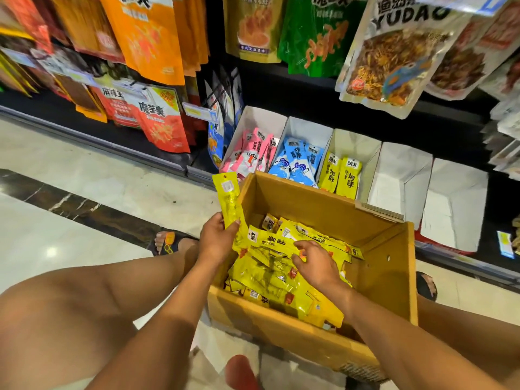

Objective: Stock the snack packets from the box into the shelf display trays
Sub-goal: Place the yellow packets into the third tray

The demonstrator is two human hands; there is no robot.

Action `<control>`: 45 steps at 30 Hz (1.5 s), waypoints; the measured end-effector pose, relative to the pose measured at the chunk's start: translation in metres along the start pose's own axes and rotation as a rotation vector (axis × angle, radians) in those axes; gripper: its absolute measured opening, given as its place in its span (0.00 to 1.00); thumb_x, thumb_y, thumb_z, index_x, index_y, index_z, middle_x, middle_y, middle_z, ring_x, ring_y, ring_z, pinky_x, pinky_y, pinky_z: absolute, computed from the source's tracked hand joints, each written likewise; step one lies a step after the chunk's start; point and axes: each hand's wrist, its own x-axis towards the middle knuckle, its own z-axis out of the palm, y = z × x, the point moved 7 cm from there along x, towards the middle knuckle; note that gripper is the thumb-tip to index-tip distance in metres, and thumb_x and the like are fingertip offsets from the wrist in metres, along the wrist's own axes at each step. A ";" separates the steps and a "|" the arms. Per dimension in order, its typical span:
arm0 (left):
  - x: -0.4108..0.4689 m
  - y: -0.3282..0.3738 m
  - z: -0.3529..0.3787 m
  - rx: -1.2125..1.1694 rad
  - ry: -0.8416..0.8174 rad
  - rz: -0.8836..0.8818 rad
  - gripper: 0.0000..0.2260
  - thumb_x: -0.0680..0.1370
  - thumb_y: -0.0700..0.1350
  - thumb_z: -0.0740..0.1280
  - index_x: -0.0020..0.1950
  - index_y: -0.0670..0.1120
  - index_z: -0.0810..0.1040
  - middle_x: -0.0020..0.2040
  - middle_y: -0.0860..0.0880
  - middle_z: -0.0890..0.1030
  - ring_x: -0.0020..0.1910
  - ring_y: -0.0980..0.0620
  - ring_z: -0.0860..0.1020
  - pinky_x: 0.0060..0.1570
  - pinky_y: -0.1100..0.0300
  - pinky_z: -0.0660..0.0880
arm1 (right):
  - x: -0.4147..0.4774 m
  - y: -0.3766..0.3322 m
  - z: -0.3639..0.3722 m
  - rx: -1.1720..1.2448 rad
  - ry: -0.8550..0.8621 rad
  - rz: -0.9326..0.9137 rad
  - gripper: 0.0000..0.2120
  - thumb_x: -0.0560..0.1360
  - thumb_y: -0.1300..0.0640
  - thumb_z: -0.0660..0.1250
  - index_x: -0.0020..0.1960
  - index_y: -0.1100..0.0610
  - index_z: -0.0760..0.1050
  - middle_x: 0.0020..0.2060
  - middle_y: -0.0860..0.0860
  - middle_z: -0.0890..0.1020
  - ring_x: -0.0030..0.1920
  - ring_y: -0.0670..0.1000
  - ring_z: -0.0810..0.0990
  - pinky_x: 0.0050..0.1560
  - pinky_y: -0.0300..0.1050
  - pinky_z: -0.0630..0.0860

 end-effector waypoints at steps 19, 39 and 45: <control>-0.002 -0.016 -0.006 -0.151 0.039 -0.013 0.09 0.85 0.43 0.64 0.64 0.50 0.78 0.58 0.52 0.86 0.59 0.51 0.83 0.61 0.50 0.79 | 0.108 0.009 0.079 -0.280 -0.304 0.054 0.29 0.73 0.51 0.72 0.72 0.55 0.68 0.63 0.56 0.78 0.64 0.58 0.76 0.58 0.52 0.78; -0.002 -0.014 -0.006 -0.121 0.021 0.006 0.09 0.85 0.46 0.64 0.63 0.54 0.78 0.56 0.54 0.86 0.57 0.53 0.83 0.57 0.54 0.80 | 0.101 0.028 0.085 -0.322 -0.355 0.127 0.36 0.65 0.36 0.75 0.65 0.54 0.68 0.61 0.52 0.77 0.63 0.56 0.75 0.57 0.51 0.73; -0.002 -0.010 -0.006 -0.126 0.016 -0.032 0.08 0.85 0.45 0.64 0.61 0.54 0.79 0.55 0.52 0.86 0.55 0.52 0.84 0.57 0.52 0.80 | 0.079 0.025 0.043 -0.206 -0.282 0.131 0.40 0.65 0.37 0.77 0.68 0.54 0.65 0.58 0.51 0.80 0.57 0.55 0.79 0.47 0.47 0.77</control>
